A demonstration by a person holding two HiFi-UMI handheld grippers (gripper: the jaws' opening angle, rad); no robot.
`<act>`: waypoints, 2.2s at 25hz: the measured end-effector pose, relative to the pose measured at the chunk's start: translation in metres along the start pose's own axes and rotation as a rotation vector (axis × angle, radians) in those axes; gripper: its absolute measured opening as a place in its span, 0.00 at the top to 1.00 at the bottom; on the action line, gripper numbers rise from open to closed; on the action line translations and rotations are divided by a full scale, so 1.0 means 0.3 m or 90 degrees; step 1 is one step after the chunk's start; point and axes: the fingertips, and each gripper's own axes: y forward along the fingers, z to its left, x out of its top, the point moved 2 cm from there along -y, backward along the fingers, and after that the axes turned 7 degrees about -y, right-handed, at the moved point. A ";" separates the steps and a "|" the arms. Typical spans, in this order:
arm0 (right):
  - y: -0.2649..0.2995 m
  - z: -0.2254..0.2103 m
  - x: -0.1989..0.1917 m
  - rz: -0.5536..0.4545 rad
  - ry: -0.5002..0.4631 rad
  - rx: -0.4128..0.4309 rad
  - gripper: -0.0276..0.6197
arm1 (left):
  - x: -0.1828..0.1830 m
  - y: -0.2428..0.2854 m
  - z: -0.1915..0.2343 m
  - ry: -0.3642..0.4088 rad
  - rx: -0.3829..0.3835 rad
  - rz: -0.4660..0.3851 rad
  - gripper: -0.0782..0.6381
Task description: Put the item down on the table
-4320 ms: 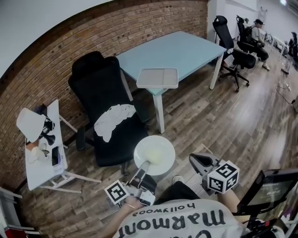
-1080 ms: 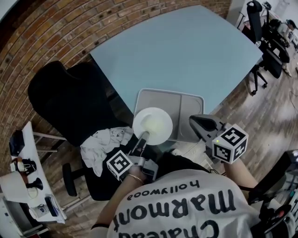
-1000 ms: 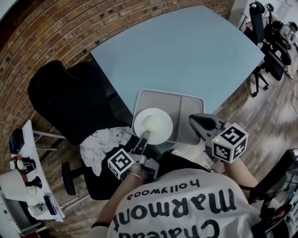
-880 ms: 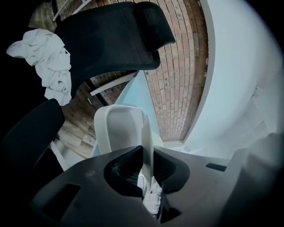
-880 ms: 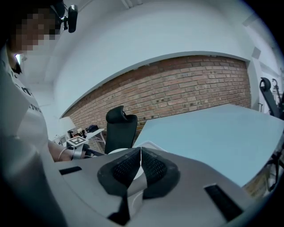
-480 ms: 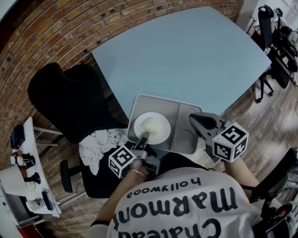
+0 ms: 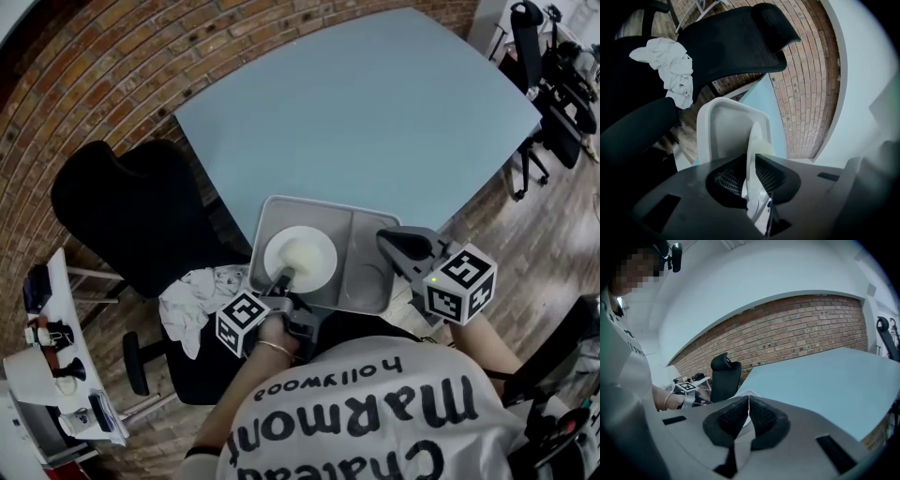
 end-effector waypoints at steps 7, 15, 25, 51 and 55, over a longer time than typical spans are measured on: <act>-0.021 -0.006 -0.014 -0.005 0.007 -0.011 0.94 | 0.038 -0.001 -0.003 0.112 0.089 -0.028 0.80; -0.049 -0.032 -0.022 -0.010 0.016 -0.019 0.94 | 0.039 0.029 -0.024 0.208 0.136 -0.029 0.75; -0.060 -0.025 -0.028 -0.014 0.019 -0.019 0.94 | 0.035 0.044 -0.036 0.388 0.168 -0.029 0.73; -0.037 -0.015 -0.027 -0.005 0.018 -0.019 0.94 | 0.049 0.063 -0.057 0.675 0.182 -0.044 0.61; -0.037 -0.020 -0.026 -0.005 0.018 -0.018 0.94 | 0.039 0.065 -0.066 0.671 0.171 -0.042 0.61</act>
